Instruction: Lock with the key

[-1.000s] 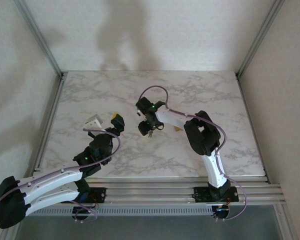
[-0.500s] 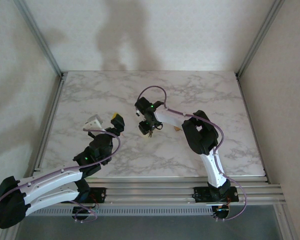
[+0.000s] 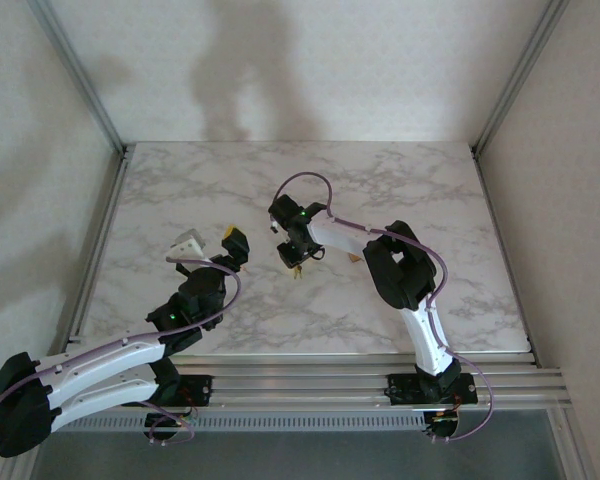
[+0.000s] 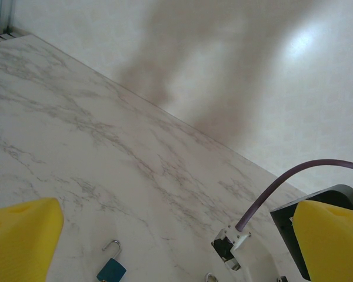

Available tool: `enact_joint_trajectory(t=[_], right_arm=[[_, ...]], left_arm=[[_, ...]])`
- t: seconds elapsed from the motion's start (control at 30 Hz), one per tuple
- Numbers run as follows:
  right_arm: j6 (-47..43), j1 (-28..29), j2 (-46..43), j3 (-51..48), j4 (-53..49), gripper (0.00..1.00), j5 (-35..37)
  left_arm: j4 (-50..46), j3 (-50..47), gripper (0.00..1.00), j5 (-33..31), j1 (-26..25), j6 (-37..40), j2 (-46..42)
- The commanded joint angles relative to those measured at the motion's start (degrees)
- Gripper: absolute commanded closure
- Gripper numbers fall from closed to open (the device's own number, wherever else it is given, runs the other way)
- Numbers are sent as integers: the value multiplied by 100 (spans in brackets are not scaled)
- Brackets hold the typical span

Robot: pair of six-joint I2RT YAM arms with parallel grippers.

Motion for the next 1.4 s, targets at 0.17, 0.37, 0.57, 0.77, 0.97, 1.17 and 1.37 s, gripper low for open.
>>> enact_joint_trajectory(t=[0.17, 0.37, 0.57, 0.77, 0.97, 1.17, 1.37], right_arm=[[156, -77, 37, -361, 68, 71, 138], [265, -141, -334, -677, 302, 72, -180], [371, -179, -671, -953, 467, 73, -518], [450, -212, -1044, -1317, 724, 73, -846], [534, -225, -1456, -1732, 1053, 74, -1179], [583, -223, -1881, -2065, 1324, 74, -1523], [565, -228, -2203, -2322, 1540, 74, -1950]], left_arm=[[-60, -102, 0, -133, 42, -66, -27], [-52, -103, 1, -130, 42, -71, -18], [-48, -103, 0, -121, 42, -71, -11], [-26, -108, 0, -114, 42, -79, 40], [0, -120, 1, -118, 51, -88, 53], [33, -112, 1, -48, 56, -75, 156], [77, -94, 0, 116, 68, -62, 258]])
